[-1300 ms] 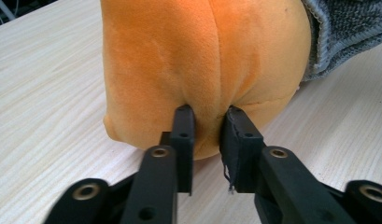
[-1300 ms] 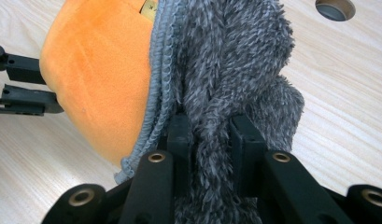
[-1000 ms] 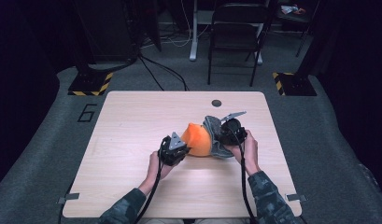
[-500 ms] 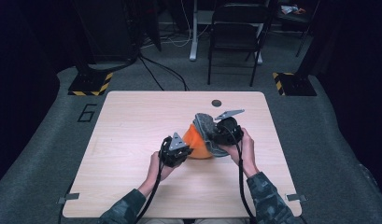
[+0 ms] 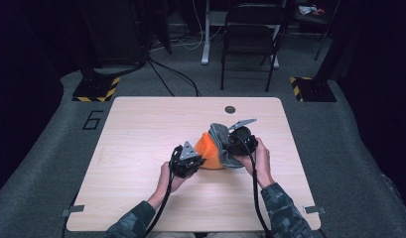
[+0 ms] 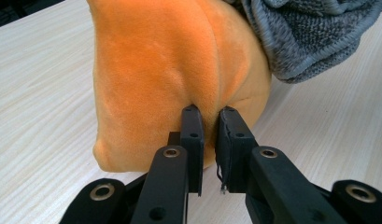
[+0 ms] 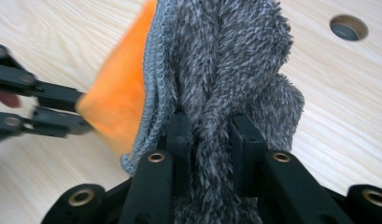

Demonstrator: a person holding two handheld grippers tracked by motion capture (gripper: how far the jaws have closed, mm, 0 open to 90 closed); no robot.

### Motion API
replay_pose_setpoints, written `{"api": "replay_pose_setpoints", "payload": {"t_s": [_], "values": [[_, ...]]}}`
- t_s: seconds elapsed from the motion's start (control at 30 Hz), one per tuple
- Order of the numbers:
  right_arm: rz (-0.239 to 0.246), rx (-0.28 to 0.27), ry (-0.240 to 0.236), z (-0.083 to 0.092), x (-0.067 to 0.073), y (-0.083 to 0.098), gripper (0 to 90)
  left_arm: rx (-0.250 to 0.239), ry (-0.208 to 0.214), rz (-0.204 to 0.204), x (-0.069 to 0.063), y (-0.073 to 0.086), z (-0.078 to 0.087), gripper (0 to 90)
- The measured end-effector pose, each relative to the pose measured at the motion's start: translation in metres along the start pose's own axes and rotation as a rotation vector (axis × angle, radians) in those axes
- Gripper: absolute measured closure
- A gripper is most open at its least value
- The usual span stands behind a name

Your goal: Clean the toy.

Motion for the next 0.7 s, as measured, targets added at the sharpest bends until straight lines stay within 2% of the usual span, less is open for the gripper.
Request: {"api": "replay_pose_setpoints", "payload": {"t_s": [0.17,0.4,0.7], "values": [[-0.009,0.027,0.025,-0.004,-0.01,0.007,72.8,0.003,0.004,0.007,0.001,0.001,0.0,81.4],[-0.057,0.072,0.04,-0.013,-0.024,0.021,72.9,-0.001,-0.002,0.007,0.002,0.001,0.0,81.4],[-0.107,0.167,0.065,-0.034,-0.039,0.045,72.9,0.003,0.004,0.013,0.004,0.002,0.001,81.4]]}}
Point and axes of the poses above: each handheld gripper's, and its own axes: z roughly backward along the jaws, y roughly out of its underside, x roughly to its left, the point moved 7 cm from there along -z, roughly forward along the jaws, and after that the axes turned 5 degrees about z, right-handed, at the moved point
